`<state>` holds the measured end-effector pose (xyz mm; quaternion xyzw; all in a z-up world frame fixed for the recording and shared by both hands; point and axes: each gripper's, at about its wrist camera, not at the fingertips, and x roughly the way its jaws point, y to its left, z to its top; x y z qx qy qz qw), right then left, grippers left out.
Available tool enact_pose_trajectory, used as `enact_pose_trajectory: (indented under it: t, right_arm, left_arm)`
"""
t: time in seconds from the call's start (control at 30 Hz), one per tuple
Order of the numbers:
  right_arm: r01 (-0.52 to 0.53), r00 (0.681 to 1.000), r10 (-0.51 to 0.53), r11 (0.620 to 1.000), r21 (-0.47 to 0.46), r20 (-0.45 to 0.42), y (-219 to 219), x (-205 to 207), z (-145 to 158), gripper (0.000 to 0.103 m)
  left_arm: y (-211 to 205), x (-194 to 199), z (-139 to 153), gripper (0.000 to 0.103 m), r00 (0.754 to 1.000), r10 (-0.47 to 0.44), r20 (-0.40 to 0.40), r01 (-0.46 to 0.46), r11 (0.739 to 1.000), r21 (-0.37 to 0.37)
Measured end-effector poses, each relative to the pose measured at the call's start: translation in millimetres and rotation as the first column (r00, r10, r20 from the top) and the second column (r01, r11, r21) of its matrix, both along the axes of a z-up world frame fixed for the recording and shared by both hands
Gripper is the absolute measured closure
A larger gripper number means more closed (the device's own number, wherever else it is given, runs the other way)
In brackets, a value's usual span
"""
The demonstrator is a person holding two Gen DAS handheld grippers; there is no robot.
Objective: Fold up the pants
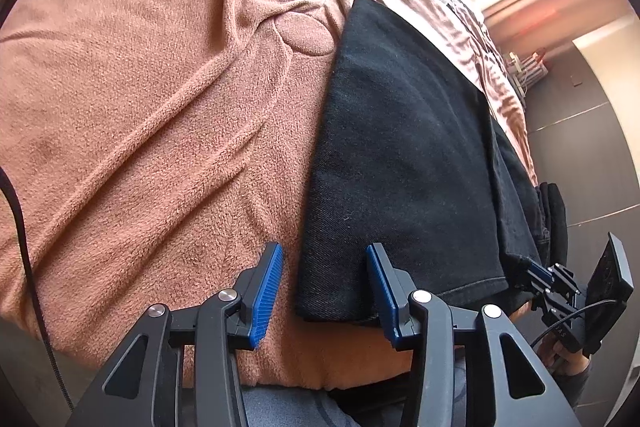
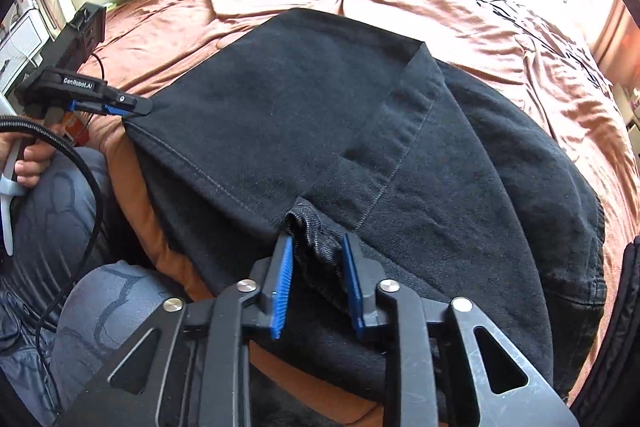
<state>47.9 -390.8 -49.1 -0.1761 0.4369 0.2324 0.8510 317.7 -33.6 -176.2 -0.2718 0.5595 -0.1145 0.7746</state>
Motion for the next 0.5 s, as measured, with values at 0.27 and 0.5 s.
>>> enact_pose_trajectory:
  t: [0.27, 0.5]
  right_arm:
    - [0.022, 1.000, -0.022, 1.000, -0.001, -0.012, 7.6, -9.2, -9.2, 0.093]
    - [0.030, 0.999, -0.032, 0.998, -0.048, -0.029, 20.3, -1.5, -22.0, 0.092]
  left_arm:
    - [-0.7, 0.3, 0.2, 0.057, 1.000, 0.000, -0.001, 0.000, 1.000, 0.000]
    - [-0.7, 0.2, 0.3, 0.057, 1.000, -0.001, -0.002, 0.001, 1.000, -0.001]
